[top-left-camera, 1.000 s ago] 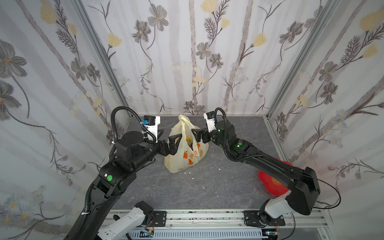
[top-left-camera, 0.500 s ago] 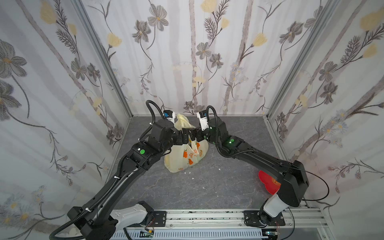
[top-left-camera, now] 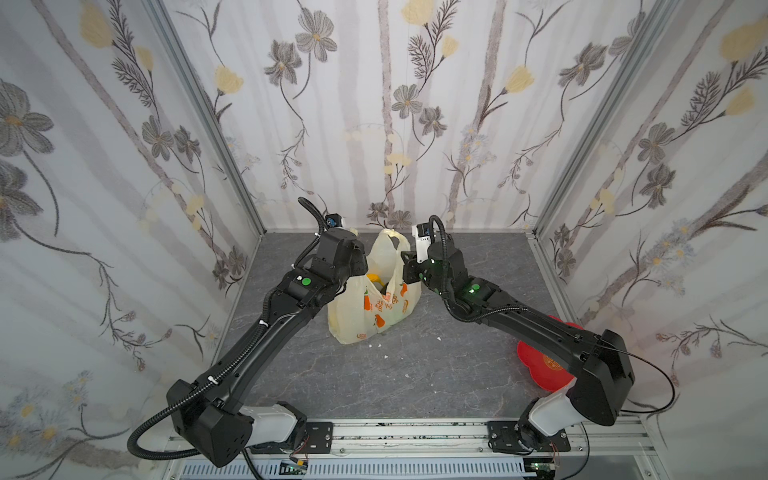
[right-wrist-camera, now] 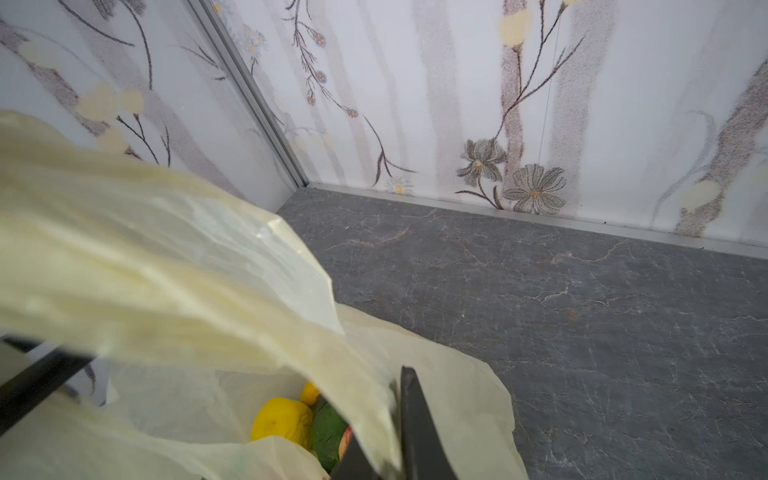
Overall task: Take the fake fruits out of the plastic bag
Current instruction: 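Pull the handles apart with both grippers to open the bag mouth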
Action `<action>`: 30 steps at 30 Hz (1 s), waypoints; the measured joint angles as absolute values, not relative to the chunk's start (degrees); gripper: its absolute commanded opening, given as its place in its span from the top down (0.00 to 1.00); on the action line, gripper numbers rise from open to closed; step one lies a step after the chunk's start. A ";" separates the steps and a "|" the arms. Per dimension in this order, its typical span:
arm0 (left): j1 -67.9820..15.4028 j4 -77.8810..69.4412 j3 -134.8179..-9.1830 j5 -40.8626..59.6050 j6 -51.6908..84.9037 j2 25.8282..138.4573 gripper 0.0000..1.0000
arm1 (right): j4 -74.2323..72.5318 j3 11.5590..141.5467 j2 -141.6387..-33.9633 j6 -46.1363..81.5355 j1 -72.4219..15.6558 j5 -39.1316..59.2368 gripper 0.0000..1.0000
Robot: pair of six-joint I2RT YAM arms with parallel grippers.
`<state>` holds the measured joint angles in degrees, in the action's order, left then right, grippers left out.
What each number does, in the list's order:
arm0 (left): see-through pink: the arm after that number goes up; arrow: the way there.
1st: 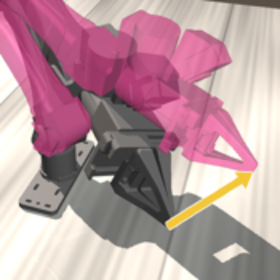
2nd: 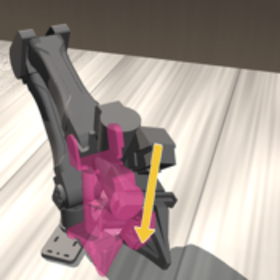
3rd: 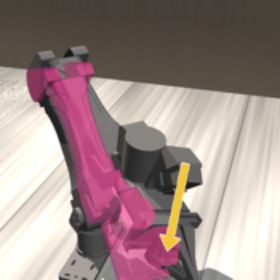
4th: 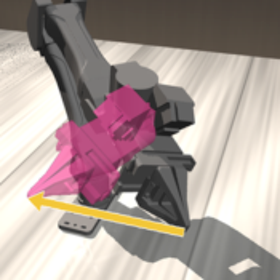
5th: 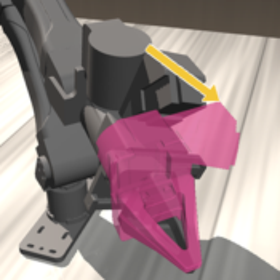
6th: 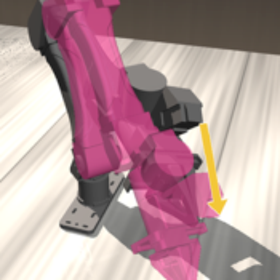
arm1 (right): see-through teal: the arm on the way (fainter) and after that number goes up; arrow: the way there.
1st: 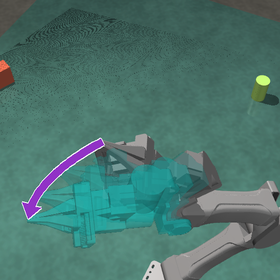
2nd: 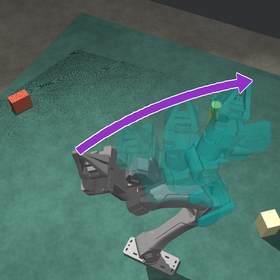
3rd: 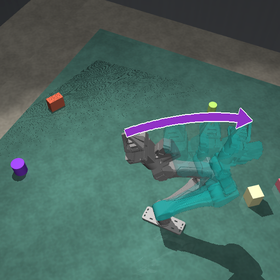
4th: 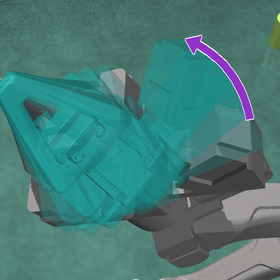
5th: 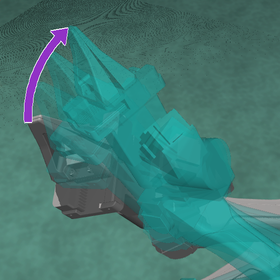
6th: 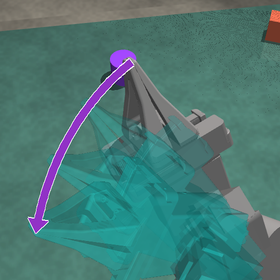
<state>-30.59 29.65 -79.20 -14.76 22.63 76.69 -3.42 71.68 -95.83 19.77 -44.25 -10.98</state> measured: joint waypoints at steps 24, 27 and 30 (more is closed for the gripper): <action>-27.00 16.25 -77.76 -2.37 22.72 82.19 1.00 | -7.86 52.14 -78.67 29.58 -34.79 -9.39 1.00; -24.62 10.50 -67.20 -1.72 25.54 78.85 1.00 | -10.00 44.62 -74.83 30.96 -34.76 -10.17 1.00; -20.25 5.37 -58.24 0.60 28.71 78.72 1.00 | -11.51 37.80 -72.99 32.49 -34.46 -11.35 1.00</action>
